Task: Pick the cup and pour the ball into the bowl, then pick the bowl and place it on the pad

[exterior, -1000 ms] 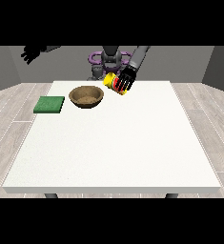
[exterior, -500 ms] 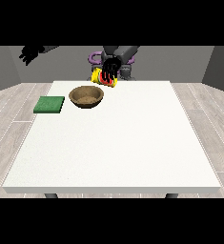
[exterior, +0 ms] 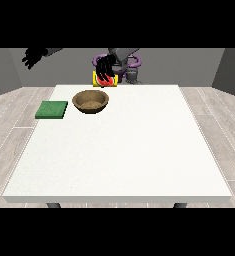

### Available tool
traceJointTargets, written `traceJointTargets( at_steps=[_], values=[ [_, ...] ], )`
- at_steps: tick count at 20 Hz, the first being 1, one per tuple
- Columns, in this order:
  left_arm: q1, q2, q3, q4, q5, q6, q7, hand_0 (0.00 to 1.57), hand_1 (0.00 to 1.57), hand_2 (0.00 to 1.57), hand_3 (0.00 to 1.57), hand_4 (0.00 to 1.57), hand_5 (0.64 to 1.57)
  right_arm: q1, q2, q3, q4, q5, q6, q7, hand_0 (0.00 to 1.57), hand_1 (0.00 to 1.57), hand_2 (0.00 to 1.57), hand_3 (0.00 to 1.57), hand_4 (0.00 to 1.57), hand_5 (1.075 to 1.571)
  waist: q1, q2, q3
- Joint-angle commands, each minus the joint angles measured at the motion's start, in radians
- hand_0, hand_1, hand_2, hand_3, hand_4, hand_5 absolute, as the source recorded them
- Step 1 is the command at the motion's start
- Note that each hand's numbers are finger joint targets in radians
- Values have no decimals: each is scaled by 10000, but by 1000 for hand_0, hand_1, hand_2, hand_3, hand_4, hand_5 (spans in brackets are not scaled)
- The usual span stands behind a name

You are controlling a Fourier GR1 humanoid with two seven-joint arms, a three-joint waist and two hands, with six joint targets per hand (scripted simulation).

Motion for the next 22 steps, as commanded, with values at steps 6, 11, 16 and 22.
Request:
traceJointTargets(
  at_steps=[6,11,16,22],
  values=[
    [466,-8,-269,-1288,-488,-1614,-247,0,0,1056,1547,1106,1570,-374,127,198,-387,35,-724,821,0,0,0,143,726,1546,239,-224,-13],
    [1088,756,1946,-2360,1520,752,-991,805,805,1571,1563,1168,1561,179,86,21,-405,149,-791,499,0,0,0,107,740,1551,912,-450,-43],
    [1594,1374,4856,-3845,4843,1703,-2482,635,635,936,669,1285,1545,730,274,-162,-332,238,-1094,215,0,0,0,132,777,1559,1656,-572,-125],
    [1912,1346,7870,-5355,9222,529,-3956,0,0,0,0,1092,1571,848,434,-106,-212,526,-1559,205,0,0,0,0,783,1555,2573,-433,-156]
  ],
)
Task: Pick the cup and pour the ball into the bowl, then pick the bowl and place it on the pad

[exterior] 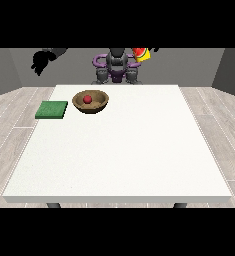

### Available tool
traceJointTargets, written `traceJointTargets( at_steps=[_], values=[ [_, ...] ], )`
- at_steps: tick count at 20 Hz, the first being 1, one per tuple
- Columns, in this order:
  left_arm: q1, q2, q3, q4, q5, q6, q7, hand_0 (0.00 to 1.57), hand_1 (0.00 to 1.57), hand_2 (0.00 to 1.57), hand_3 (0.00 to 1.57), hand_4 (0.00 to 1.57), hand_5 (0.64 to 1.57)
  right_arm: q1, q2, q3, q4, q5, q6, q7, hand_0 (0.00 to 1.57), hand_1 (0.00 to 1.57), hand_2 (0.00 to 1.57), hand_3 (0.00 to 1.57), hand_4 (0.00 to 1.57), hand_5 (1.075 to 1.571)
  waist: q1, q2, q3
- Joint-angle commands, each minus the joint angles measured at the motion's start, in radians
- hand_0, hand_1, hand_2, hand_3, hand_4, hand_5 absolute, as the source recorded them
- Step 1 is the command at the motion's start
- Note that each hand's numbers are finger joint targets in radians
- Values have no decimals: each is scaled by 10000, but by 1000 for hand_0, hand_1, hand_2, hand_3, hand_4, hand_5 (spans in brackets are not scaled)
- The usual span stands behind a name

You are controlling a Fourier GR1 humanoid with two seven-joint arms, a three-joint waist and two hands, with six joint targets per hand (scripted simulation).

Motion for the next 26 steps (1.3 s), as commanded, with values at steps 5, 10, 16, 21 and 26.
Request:
traceJointTargets(
  at_steps=[5,10,16,21,26],
  values=[
    [74,1166,3469,-1174,5248,-3221,-1515,0,0,0,0,1053,1567,507,1082,55,374,309,-843,-865,0,0,0,0,719,1565,1098,745,100],
    [-8,2532,4639,-891,6726,-4977,-1597,0,0,0,0,1055,1558,536,1949,425,604,732,-1232,-2007,0,0,0,0,737,1565,1272,1608,126],
    [493,3437,5149,-945,7440,-5742,-1846,0,0,0,0,993,1561,-554,1873,455,1891,769,-1167,-2629,0,0,0,0,694,1566,919,2296,133],
    [1055,3873,5352,-1424,7805,-5762,-1548,0,0,0,0,1008,1536,-939,2132,638,3131,925,-1225,-3271,0,0,0,0,574,1559,630,2046,132],
    [839,4488,5527,-1976,8442,-6329,-1130,0,0,0,0,1012,1536,-1504,1754,151,4658,836,-943,-4679,0,0,0,0,523,1554,1071,2856,138]
  ],
)
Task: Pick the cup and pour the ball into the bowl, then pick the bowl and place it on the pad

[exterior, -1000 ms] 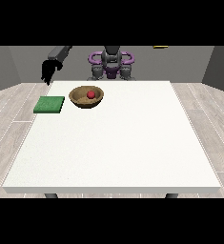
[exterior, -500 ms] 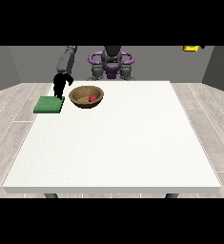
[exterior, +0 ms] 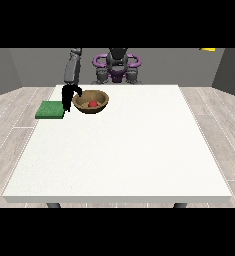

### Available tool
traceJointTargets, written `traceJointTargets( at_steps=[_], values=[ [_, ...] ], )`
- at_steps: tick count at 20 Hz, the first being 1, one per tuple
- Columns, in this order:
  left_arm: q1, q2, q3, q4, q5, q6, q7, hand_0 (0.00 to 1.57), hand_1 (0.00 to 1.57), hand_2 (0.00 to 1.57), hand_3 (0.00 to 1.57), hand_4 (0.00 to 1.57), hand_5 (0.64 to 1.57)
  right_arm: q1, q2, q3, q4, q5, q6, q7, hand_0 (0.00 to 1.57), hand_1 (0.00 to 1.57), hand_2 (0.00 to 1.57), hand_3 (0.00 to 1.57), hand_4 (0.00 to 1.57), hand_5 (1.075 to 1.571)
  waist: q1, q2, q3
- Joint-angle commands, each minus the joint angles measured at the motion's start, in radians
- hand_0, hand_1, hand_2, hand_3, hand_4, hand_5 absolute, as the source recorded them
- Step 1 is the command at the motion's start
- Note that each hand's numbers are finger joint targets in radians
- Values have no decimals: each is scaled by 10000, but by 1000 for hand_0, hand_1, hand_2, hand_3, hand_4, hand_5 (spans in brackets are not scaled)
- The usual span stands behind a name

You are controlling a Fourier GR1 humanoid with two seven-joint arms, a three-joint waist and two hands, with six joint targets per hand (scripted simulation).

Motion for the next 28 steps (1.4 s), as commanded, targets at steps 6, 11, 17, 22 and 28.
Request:
traceJointTargets(
  at_steps=[6,11,17,22,28],
  values=[
    [256,231,-1,-696,339,51,317,0,0,0,0,1013,1539,-640,-595,-256,970,-102,115,-366,0,0,0,0,469,1548,180,535,79],
    [59,701,375,-339,646,-184,122,0,0,0,0,1020,1538,-555,249,245,354,128,-409,-520,0,0,0,0,430,1546,-15,781,72],
    [497,836,462,-478,738,-346,-330,0,0,0,0,1023,1540,-1326,468,241,656,101,-1009,-335,0,0,0,0,477,1547,108,860,71],
    [60,1398,839,-531,1370,-876,-42,0,0,0,0,1018,1536,144,-300,-50,1327,560,-1873,53,1571,1571,1571,785,844,1487,430,1556,64],
    [-219,1371,817,-688,1535,-767,127,0,0,0,0,1112,1519,473,-791,114,814,1070,-2885,-86,1571,1571,1571,1413,922,1525,602,1959,53]
  ],
)
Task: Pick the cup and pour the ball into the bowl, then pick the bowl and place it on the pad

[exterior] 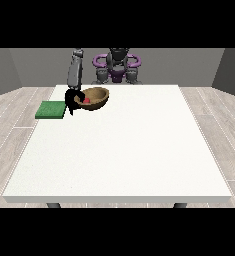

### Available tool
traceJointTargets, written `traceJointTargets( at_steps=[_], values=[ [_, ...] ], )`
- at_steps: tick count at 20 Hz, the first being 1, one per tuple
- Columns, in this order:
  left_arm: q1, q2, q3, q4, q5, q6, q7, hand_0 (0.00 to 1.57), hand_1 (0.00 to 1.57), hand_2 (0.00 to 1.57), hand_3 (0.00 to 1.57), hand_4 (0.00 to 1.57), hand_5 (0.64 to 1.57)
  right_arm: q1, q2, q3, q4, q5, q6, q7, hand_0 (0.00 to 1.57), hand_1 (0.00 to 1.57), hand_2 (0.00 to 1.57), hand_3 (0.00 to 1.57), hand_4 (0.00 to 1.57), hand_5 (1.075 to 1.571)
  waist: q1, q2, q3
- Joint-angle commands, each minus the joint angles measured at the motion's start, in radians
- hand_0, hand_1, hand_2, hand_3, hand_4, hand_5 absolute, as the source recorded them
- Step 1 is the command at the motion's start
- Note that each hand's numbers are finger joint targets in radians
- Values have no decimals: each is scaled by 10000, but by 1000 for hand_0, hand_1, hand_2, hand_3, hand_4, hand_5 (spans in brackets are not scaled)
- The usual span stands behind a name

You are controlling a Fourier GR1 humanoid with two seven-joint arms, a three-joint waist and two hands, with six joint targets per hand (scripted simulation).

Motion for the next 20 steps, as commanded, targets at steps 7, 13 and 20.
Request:
traceJointTargets(
  at_steps=[7,13,20],
  values=[
    [393,53,142,733,162,-257,78,0,0,0,0,1192,1526,531,-2019,436,-434,949,-1596,3427,1571,1571,1571,1175,1000,1545,-305,-442,262],
    [890,445,462,1033,-60,-266,-199,0,0,0,0,1199,1538,670,-3229,580,-1121,636,-936,4997,1571,1571,1571,973,1056,1556,-762,-870,279],
    [1611,594,706,1710,-354,-349,-1067,0,0,0,0,1201,1545,-334,-5415,165,-1592,174,550,7267,1571,1571,1571,674,1081,1566,-1553,-1091,325]
  ],
)
